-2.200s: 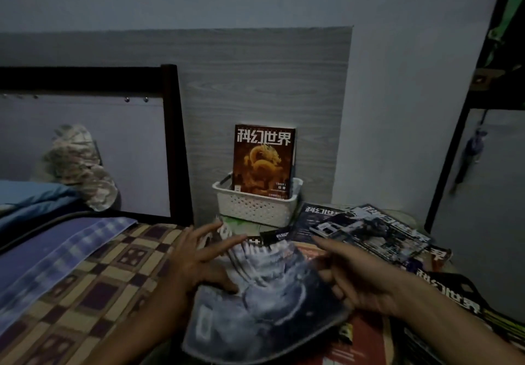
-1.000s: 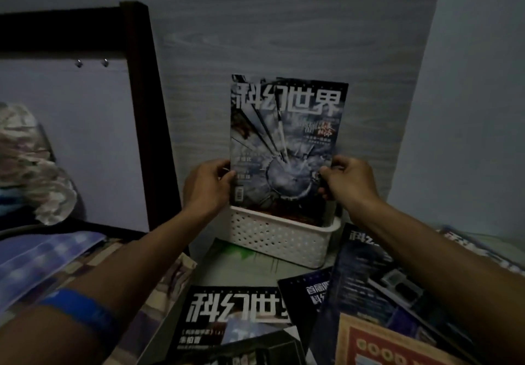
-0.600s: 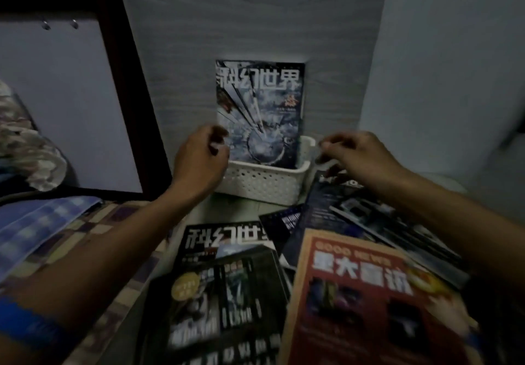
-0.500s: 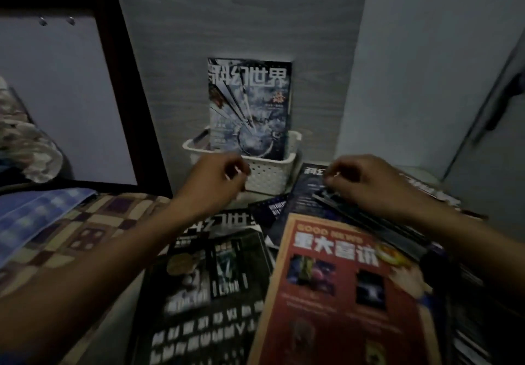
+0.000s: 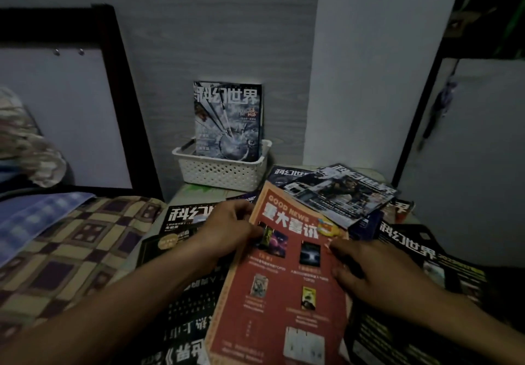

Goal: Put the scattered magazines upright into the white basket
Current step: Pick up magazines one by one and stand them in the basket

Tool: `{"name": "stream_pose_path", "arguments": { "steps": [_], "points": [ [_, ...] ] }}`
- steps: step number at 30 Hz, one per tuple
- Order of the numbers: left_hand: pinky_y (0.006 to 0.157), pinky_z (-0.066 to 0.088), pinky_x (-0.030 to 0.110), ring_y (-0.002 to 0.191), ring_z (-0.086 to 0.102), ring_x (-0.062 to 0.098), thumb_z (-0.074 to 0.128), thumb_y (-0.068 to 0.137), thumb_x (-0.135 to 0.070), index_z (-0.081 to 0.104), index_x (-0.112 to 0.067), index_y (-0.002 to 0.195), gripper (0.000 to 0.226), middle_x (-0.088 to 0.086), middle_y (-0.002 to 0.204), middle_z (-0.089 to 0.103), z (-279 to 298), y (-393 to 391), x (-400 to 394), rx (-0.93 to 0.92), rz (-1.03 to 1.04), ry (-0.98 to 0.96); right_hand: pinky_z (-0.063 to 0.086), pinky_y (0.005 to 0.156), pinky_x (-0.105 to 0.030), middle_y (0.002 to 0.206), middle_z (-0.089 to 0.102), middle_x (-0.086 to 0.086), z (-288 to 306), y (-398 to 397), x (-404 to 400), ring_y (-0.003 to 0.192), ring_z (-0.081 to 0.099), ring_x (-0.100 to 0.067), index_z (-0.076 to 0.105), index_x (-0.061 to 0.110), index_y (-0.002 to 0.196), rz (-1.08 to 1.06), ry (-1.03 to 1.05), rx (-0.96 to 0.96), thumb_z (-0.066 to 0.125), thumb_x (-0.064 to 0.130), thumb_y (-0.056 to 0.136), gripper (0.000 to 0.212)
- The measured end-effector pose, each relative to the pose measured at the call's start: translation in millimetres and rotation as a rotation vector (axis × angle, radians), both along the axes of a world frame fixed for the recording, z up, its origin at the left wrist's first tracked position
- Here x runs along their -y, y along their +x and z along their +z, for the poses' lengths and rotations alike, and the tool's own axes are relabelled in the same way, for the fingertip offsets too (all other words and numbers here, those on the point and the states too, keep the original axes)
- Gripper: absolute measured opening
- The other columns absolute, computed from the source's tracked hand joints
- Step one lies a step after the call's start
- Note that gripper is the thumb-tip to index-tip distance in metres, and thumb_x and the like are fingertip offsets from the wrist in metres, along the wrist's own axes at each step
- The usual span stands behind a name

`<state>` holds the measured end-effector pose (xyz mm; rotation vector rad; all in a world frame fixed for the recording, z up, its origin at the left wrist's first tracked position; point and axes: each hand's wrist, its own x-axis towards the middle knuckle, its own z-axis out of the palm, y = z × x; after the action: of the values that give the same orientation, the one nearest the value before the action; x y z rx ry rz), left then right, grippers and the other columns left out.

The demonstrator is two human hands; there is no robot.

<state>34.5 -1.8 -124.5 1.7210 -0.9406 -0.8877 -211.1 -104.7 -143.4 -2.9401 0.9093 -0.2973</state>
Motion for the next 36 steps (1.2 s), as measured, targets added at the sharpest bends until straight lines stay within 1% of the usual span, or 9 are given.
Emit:
{"name": "stream_pose_path", "arguments": {
  "steps": [5,8,12,17,20,22,26,29,36],
  "points": [
    [0.05,0.057,0.032,0.063,0.075,0.027,0.06,0.091,-0.006,0.056,-0.017,0.098,0.014,0.008,0.079,0.077,37,-19,-12,0.009,0.077,-0.177,0.052,0.069,-0.026,0.097,0.067,0.015,23,1,-13,0.082,0.062,-0.001,0.067,0.04,0.105,-0.122,0.14,0.113,0.052,0.062,0.084,0.034],
    [0.044,0.054,0.028,0.057,0.074,0.025,0.066,0.088,-0.012,0.059,-0.02,0.095,0.012,0.004,0.071,0.077,68,-30,-26,0.056,0.166,-0.41,0.052,0.067,-0.011,0.103,0.069,0.029,55,10,-42,0.093,0.067,0.004,0.058,0.06,0.107,0.054,0.906,0.346,0.06,0.083,0.062,0.05],
    [0.068,0.06,0.024,0.087,0.075,0.017,0.056,0.089,-0.047,0.071,-0.02,0.105,0.035,-0.002,0.098,0.078,80,-47,-43,-0.125,-0.267,-0.443,0.059,0.07,-0.028,0.103,0.077,-0.001,77,41,-63,0.093,0.074,-0.019,0.073,0.032,0.111,0.216,1.471,0.786,0.081,0.038,0.071,0.041],
    [0.092,0.049,0.023,0.121,0.055,0.002,0.071,0.081,-0.043,0.059,-0.047,0.125,0.046,-0.019,0.136,0.056,53,-7,-60,0.286,-0.074,-0.516,0.058,0.051,-0.034,0.083,0.075,-0.021,84,52,-52,0.064,0.073,-0.031,0.068,0.0,0.097,0.0,1.441,1.188,0.065,-0.001,0.078,0.02],
    [0.081,0.05,0.029,0.111,0.063,0.014,0.081,0.068,-0.036,0.056,-0.036,0.13,0.067,-0.006,0.129,0.063,43,18,-62,-0.069,0.023,-0.385,0.061,0.064,-0.042,0.099,0.075,-0.02,88,54,-37,0.082,0.074,-0.032,0.07,0.002,0.105,0.177,1.521,1.255,0.067,0.005,0.075,0.03],
    [0.069,0.055,0.029,0.089,0.073,0.02,0.077,0.071,-0.029,0.07,-0.028,0.11,0.04,0.001,0.102,0.076,30,27,-61,-0.24,-0.055,-0.396,0.061,0.071,-0.041,0.106,0.075,-0.016,91,61,-26,0.091,0.074,-0.031,0.068,0.005,0.111,0.244,1.449,1.261,0.066,0.008,0.078,0.034],
    [0.067,0.056,0.019,0.087,0.074,0.011,0.067,0.087,-0.003,0.072,-0.024,0.094,0.022,-0.006,0.093,0.078,8,33,-56,0.024,0.058,-0.439,0.054,0.083,-0.027,0.111,0.073,0.011,67,74,-7,0.104,0.068,-0.011,0.058,0.029,0.122,0.054,0.723,0.808,0.063,0.013,0.091,0.035],
    [0.08,0.057,0.023,0.092,0.07,0.003,0.062,0.091,-0.001,0.067,-0.031,0.097,0.031,-0.018,0.094,0.076,-8,40,-49,0.137,0.131,-0.39,0.051,0.095,-0.038,0.119,0.068,0.009,50,82,5,0.104,0.064,-0.005,0.055,0.036,0.124,0.028,0.596,0.527,0.064,0.012,0.087,0.044],
    [0.066,0.054,0.011,0.083,0.069,-0.003,0.072,0.086,-0.01,0.067,-0.036,0.096,0.028,-0.017,0.086,0.074,66,112,-4,0.41,0.318,-0.653,0.054,0.054,-0.027,0.103,0.071,-0.002,113,149,35,0.069,0.071,-0.009,0.06,0.027,0.117,0.057,0.572,0.933,0.059,0.01,0.094,0.029]
  ]
}}
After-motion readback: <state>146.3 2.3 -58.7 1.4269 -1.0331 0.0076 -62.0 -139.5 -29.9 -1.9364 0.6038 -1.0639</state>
